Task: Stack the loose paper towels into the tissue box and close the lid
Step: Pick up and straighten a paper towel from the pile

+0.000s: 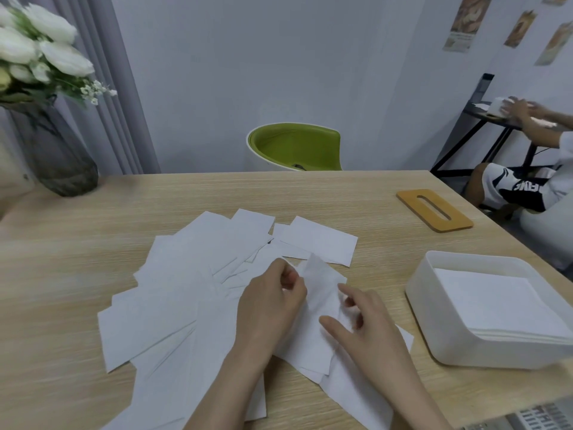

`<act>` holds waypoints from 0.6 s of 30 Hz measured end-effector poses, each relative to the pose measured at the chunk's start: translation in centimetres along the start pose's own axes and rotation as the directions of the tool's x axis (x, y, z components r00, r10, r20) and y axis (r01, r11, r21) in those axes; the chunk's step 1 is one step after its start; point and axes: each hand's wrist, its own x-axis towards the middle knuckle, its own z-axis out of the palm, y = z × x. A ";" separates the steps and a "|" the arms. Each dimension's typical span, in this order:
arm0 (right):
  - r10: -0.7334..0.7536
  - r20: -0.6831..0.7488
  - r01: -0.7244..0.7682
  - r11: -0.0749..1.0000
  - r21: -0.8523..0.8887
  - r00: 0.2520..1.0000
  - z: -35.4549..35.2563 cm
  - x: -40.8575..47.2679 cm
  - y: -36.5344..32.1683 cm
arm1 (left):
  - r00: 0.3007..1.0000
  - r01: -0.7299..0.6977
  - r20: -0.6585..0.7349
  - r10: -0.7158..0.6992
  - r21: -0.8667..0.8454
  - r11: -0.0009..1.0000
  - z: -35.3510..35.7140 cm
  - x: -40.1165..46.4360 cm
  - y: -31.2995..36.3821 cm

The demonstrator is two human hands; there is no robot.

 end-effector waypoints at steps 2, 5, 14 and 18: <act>0.007 -0.014 -0.005 0.992 0.124 1.000 0.2 0.2 -0.3 | 1.000 -0.013 -0.008 0.012 -0.149 0.989 -0.5 -0.3 0.3; 0.095 0.013 -0.093 0.933 0.348 0.995 0.3 0.5 -1.0 | 0.999 0.040 0.016 -0.036 -0.411 0.911 -1.5 -0.6 0.8; 0.149 0.401 -0.409 0.574 0.709 0.904 -0.1 0.3 -2.7 | 0.951 0.297 0.121 -0.284 -0.611 0.734 -3.3 -1.6 -0.9; 0.191 0.282 -0.334 0.686 0.646 0.940 0.6 0.0 -3.4 | 0.937 0.341 0.128 -0.325 -0.544 0.767 -3.0 -2.5 -1.8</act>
